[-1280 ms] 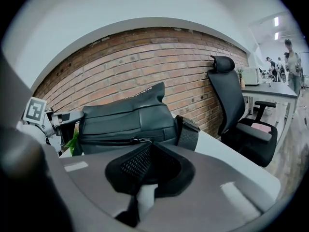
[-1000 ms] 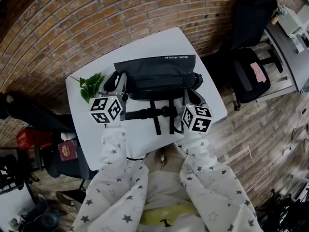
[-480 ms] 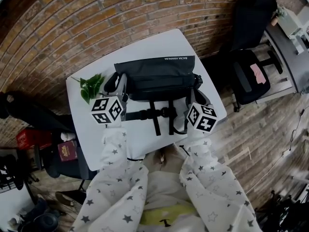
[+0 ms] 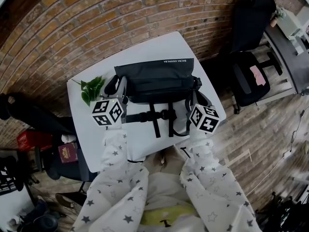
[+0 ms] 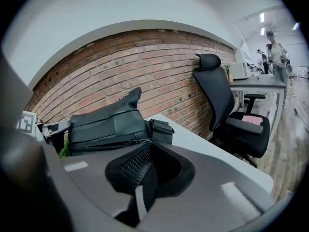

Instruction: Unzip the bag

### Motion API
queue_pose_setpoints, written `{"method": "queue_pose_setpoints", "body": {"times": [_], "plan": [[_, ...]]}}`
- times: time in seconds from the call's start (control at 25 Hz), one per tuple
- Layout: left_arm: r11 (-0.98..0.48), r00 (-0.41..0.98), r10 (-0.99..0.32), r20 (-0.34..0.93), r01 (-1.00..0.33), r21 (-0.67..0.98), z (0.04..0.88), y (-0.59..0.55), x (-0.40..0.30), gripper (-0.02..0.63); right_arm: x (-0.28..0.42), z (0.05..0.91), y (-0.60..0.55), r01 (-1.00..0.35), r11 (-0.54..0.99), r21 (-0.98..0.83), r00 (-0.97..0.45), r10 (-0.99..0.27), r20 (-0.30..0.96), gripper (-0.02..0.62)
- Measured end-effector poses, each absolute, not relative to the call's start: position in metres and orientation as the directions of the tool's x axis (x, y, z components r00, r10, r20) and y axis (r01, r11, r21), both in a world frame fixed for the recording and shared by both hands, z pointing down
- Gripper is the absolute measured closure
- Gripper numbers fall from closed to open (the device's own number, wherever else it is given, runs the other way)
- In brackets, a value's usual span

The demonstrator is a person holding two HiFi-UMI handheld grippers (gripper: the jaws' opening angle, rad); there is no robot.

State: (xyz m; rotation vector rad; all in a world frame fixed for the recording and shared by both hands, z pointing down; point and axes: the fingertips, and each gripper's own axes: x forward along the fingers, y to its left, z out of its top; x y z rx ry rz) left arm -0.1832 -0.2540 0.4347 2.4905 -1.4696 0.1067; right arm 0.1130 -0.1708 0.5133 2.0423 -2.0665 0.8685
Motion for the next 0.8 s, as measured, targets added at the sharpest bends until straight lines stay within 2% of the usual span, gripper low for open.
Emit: {"method": "queue_pose_setpoints", "body": {"times": [0.16, 0.24, 0.32, 0.4, 0.64, 0.8], "plan": [[-0.459, 0.487, -0.852, 0.193, -0.872, 0.173, 0.434, -0.251, -0.184, 0.480, 0.111, 0.520, -0.170, -0.959, 0.012, -0.283, -0.155, -0.859, 0.489, 0.552], [-0.453, 0.478, -0.857, 0.194, -0.877, 0.159, 0.431, -0.245, -0.186, 0.479, 0.112, 0.520, -0.166, -0.967, 0.069, -0.247, -0.185, -0.853, 0.488, 0.490], [-0.450, 0.475, -0.861, 0.184, -0.878, 0.161, 0.427, -0.236, -0.188, 0.479, 0.113, 0.516, -0.160, -0.965, 0.123, -0.231, -0.222, -0.854, 0.471, 0.465], [-0.451, 0.475, -0.861, 0.182, -0.878, 0.158, 0.425, -0.225, -0.190, 0.498, 0.111, 0.505, -0.157, -0.961, 0.173, -0.216, -0.254, -0.863, 0.436, 0.478], [-0.461, 0.480, -0.844, 0.240, -0.877, 0.135, 0.437, -0.189, -0.179, 0.601, 0.103, 0.471, -0.160, -0.940, 0.266, -0.214, -0.326, -0.884, 0.335, 0.586], [-0.466, 0.487, -0.837, 0.248, -0.873, 0.142, 0.435, -0.173, -0.173, 0.607, 0.096, 0.446, -0.160, -0.921, 0.307, -0.239, -0.365, -0.896, 0.254, 0.586]]}}
